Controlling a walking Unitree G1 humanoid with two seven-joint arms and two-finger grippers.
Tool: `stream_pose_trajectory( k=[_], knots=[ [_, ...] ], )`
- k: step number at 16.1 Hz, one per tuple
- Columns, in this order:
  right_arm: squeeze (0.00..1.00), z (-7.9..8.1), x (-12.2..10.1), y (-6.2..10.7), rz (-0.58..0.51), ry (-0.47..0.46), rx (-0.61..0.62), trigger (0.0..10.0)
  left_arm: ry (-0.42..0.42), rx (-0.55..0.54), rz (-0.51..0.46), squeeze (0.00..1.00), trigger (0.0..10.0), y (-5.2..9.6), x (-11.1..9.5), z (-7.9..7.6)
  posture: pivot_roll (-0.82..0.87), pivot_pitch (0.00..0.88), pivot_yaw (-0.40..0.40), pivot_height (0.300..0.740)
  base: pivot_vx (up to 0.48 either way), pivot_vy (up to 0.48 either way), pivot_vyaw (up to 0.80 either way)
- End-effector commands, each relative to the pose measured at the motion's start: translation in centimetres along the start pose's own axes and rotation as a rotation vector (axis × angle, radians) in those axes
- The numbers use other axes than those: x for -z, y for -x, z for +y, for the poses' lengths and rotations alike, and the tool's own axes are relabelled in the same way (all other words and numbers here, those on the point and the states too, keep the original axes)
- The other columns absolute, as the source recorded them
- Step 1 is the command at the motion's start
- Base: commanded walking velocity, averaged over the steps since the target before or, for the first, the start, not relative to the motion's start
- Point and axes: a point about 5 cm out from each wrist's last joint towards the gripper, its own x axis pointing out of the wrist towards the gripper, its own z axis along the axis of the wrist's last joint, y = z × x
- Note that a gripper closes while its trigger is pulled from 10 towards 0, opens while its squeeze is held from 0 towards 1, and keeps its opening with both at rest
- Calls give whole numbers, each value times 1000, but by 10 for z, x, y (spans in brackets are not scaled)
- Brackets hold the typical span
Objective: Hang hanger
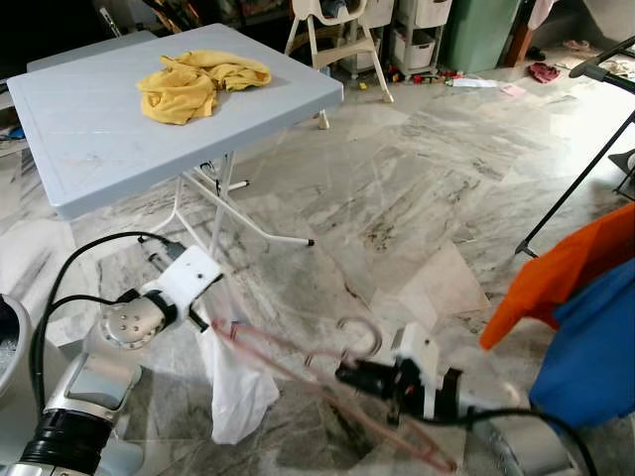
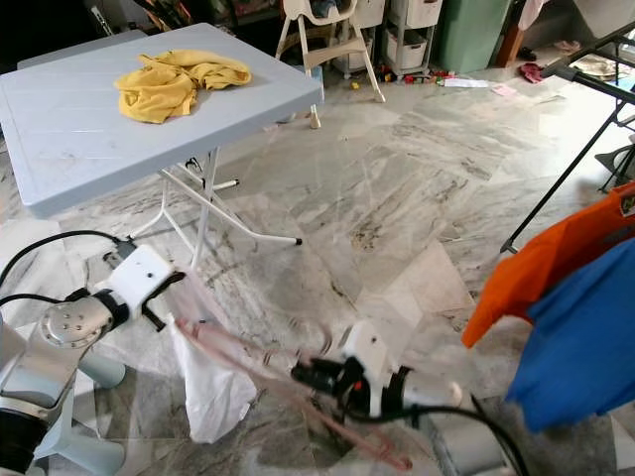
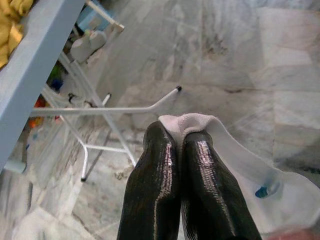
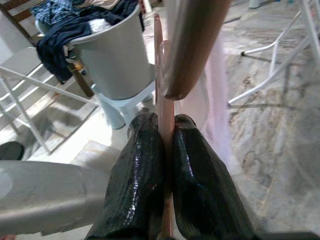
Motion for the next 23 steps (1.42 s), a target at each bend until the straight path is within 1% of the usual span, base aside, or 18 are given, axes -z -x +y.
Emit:
stream_pose_trajectory(
  k=[1, 3, 5, 7, 11, 13, 16, 17, 19, 22, 23],
  knots=[
    [0, 3, -5, -3, -7, 18, -18, 10000, -27, 4, -50, 0, 10000, 2, -12, 3, -18, 75, 76, 740, 0, 0, 0],
    [0, 2, -5, -5, -8, 25, 2, 10000, -33, 14, -58, 0, 10000, 3, -16, 2, -17, 76, 77, 740, 0, 0, 0],
    [0, -3, -9, -5, -22, 37, 38, 10000, -40, 24, -64, 0, 10000, 8, -21, 2, -15, 74, 77, 740, 0, 0, 0],
    [0, -4, -10, -1, -18, 39, 35, 10000, -40, 9, -38, 0, 10000, 12, -13, 7, -12, 72, 75, 740, 0, 0, 0],
    [0, -9, -12, 8, -11, 34, 28, 10000, -48, -4, -2, 0, 10000, 15, -4, 12, -12, 71, 77, 740, 0, 0, 0],
    [0, -11, -13, 12, -6, 32, 20, 10000, -46, -15, 2, 0, 10000, 14, -3, 15, -13, 70, 78, 740, 0, 0, 0],
    [0, -9, -12, 13, 6, 21, -6, 10000, -44, -21, 4, 0, 10000, 13, -3, 16, -11, 71, 79, 740, 0, 0, 0],
    [0, -10, -9, 12, 10, 23, 16, 10000, -38, -15, -5, 0, 10000, 13, -5, 15, -11, 74, 80, 740, 0, 0, 0],
    [0, -9, -7, 10, 11, 18, 13, 10000, -41, -6, -12, 0, 10000, 14, -8, 13, -11, 75, 81, 740, 0, 0, 0],
    [0, -10, -5, 2, 2, 24, 42, 10000, -32, 26, -37, 0, 10000, 16, -16, 1, -7, 78, 82, 740, 0, 0, 0],
    [0, -10, -5, 2, 0, 26, 48, 10000, -31, 27, -39, 0, 10000, 16, -16, 1, -7, 78, 83, 740, 0, 0, 0]
  ],
)
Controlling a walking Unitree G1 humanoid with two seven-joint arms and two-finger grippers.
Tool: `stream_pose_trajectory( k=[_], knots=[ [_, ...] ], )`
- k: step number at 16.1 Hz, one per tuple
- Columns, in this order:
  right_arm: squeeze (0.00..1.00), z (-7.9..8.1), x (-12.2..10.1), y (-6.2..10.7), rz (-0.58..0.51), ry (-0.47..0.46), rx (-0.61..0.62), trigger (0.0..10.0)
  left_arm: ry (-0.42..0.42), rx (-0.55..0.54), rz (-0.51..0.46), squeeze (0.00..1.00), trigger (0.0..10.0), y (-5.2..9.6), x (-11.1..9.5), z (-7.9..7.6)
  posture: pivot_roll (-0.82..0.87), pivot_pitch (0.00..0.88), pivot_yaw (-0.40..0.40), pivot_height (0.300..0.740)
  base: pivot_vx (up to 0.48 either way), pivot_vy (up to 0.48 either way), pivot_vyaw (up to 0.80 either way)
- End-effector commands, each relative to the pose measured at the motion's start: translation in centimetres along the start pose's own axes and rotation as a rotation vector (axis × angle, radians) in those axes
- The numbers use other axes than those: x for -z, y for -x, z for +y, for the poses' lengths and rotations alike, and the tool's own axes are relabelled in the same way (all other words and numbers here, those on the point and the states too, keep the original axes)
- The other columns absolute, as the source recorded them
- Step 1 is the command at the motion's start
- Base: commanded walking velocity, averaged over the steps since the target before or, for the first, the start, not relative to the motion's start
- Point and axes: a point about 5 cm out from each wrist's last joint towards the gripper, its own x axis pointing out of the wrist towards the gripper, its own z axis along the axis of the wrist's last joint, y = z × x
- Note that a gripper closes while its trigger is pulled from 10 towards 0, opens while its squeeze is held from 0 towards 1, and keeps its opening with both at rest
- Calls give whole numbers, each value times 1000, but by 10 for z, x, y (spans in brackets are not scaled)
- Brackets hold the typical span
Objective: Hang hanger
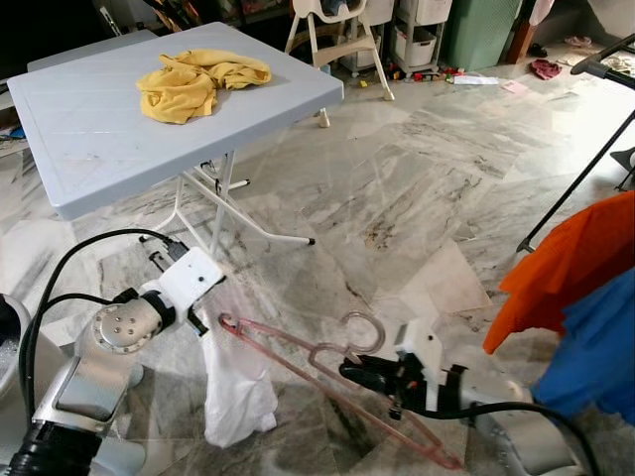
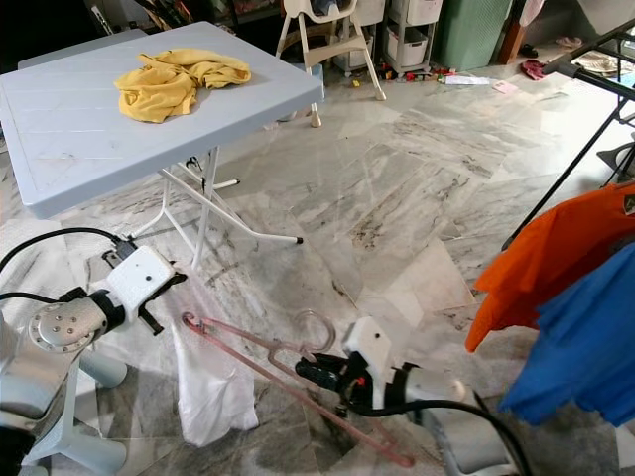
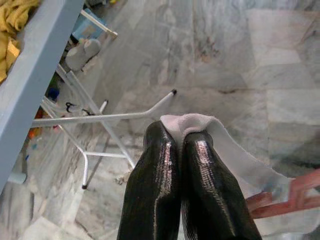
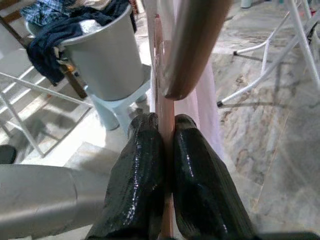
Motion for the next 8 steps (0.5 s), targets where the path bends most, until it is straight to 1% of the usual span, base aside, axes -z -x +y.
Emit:
stream_pose_trajectory(
  k=[1, 4, 7, 8],
  knots=[
    [0, -3, -3, -3, -5, 27, 22, 10000, 2, 4, -19, 0, 10000, 3, -5, 0, -6, 79, 84, 740, 0, 0, 0],
    [0, -15, -3, -8, -10, 65, 140, 10000, 24, 0, -20, 0, 10000, 7, -11, -3, 1, 78, 83, 740, 0, 0, 0],
    [0, -19, -4, -14, -18, 82, 179, 10000, 36, -1, -13, 0, 10000, 8, -11, -6, -2, 77, 81, 740, 0, 0, 0],
    [0, -18, -4, -17, -22, 80, 178, 10000, 46, -6, -27, 0, 10000, 6, -14, -7, -1, 78, 80, 740, 0, 0, 0]
  ],
)
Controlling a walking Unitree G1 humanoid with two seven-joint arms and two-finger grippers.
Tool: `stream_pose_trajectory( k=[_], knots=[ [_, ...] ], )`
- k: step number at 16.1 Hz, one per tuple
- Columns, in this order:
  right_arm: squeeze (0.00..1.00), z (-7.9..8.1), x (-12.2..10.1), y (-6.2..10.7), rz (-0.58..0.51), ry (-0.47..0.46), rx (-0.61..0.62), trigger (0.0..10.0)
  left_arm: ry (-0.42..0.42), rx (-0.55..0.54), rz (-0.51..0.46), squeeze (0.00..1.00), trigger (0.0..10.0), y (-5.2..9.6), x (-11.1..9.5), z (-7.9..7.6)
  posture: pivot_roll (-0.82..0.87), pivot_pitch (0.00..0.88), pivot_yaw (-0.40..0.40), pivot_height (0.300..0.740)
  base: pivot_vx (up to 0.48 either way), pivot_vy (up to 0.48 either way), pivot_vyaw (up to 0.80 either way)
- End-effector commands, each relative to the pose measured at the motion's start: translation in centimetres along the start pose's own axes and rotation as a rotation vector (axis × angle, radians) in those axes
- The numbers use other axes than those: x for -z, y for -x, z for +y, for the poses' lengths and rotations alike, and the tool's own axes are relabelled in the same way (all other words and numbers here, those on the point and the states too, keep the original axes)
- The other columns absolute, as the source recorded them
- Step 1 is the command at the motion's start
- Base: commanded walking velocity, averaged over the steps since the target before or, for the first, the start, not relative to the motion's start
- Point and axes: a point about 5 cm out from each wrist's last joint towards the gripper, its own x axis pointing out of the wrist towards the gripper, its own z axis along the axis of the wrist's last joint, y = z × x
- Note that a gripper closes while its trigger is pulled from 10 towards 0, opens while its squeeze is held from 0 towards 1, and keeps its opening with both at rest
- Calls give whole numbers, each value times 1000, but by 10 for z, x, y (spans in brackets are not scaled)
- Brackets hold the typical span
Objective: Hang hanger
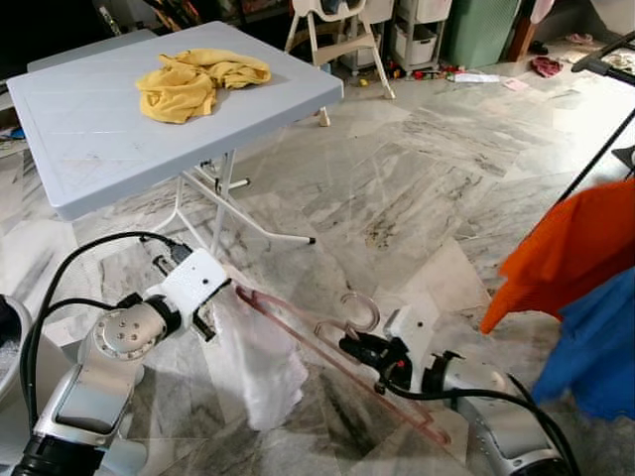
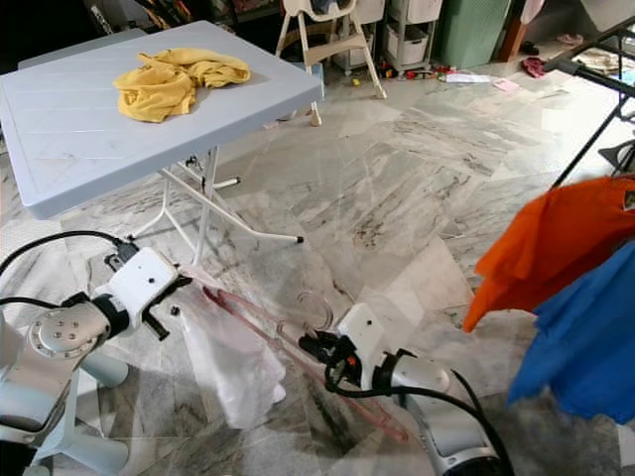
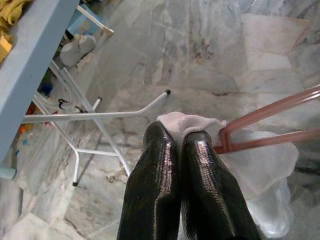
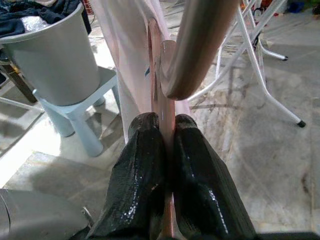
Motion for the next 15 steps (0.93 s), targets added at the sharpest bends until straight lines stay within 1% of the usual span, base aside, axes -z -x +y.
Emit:
stream_pose_trajectory(
  k=[1, 2, 4, 8, 13, 14, 15],
  knots=[
    [0, -2, -3, -3, -11, 14, 12, 10000, -3, -14, -36, 0, 10000, 2, -8, 1, -2, 76, 78, 740, 0, 0, 0],
    [0, 0, -2, -7, -12, 7, 4, 10000, -8, -12, -53, 0, 10000, 0, -11, -1, -4, 75, 76, 740, 0, 0, 0],
    [0, 12, 0, -17, -21, -24, -51, 10000, 3, -15, -101, 0, 10000, -5, -21, -5, -2, 74, 73, 740, 0, 0, 0],
    [0, 20, 4, -24, -14, -42, -96, 10000, 25, -10, -141, 0, 10000, -6, -30, -10, 5, 74, 71, 740, 0, 0, 0],
    [0, 17, 11, -27, 17, -59, -61, 10000, 30, 4, -188, 0, 10000, -3, -40, -13, 9, 72, 72, 740, 0, 0, 0],
    [0, 15, 14, -30, 36, -81, -29, 10000, 56, -4, -218, 0, 10000, -2, -47, -14, 14, 71, 68, 740, 0, 0, 0],
    [0, 10, 17, -32, 62, -80, 28, 10000, 58, -9, -227, 0, 10000, -2, -50, -15, 17, 70, 65, 740, 0, 0, 0]
  ],
)
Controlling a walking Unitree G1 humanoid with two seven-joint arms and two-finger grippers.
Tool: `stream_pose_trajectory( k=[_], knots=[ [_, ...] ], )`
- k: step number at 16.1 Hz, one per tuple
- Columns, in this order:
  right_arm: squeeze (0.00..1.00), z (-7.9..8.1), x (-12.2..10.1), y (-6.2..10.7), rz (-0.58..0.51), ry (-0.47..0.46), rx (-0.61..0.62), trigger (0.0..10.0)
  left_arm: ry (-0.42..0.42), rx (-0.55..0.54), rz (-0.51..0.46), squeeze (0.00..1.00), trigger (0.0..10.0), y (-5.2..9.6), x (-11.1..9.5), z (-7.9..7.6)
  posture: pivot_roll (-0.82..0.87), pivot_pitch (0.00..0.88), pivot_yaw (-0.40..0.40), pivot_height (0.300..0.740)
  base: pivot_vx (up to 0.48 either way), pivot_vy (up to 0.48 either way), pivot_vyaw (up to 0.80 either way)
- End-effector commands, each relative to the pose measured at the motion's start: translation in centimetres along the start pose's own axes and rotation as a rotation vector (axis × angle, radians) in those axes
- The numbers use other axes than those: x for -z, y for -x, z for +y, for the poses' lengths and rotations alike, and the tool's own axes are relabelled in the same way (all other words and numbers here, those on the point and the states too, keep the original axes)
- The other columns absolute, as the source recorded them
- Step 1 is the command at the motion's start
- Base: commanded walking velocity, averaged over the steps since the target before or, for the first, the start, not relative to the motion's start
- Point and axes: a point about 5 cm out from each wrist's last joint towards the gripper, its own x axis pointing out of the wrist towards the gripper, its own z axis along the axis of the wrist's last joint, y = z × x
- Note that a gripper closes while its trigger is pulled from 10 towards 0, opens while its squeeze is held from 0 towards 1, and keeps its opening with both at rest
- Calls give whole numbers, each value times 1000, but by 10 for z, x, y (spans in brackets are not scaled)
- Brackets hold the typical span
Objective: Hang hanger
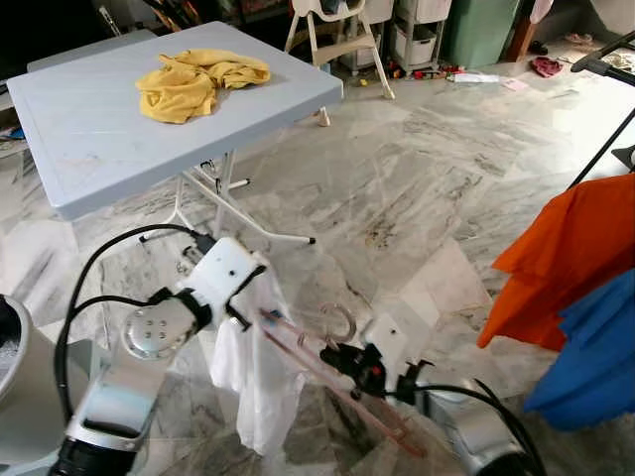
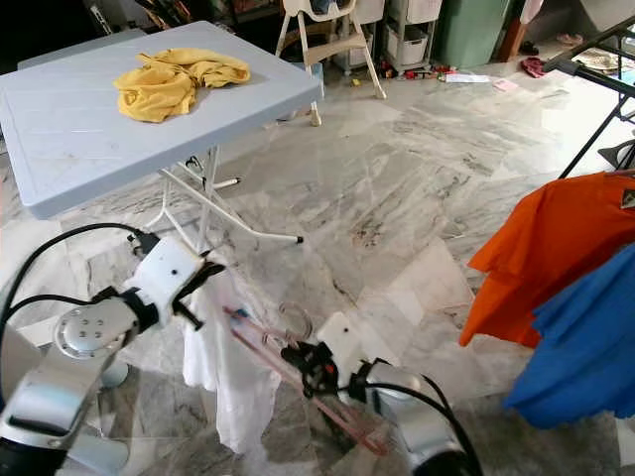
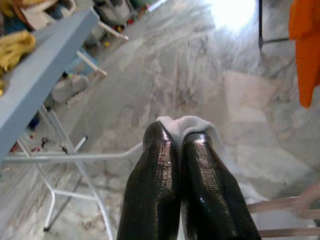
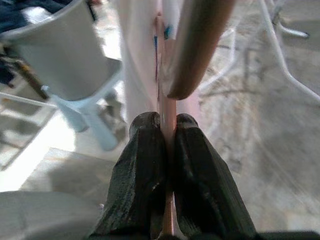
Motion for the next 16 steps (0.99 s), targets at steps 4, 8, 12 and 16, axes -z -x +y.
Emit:
stream_pose_trajectory(
  k=[4, 8, 12, 16],
  knots=[
    [0, -40, 11, 6, 97, -140, 363, 10000, -17, -103, -60, 0, 10000, 10, -15, 8, 37, 68, 44, 740, 0, 0, 0],
    [0, -82, -13, 19, -63, -396, 676, 10000, -1, -141, 28, 0, 10000, 16, 6, -2, 53, 57, 23, 740, 0, 0, 0],
    [0, -98, -36, 18, -166, -504, 777, 10000, 64, -103, 172, 0, 10000, 17, 51, -33, 45, 49, 14, 740, 0, 0, 0],
    [0, -109, -66, 17, -326, -643, 834, 10000, 118, -41, 251, 0, 10000, 7, 72, -57, 23, 46, 11, 740, 0, 0, 0]
  ],
)
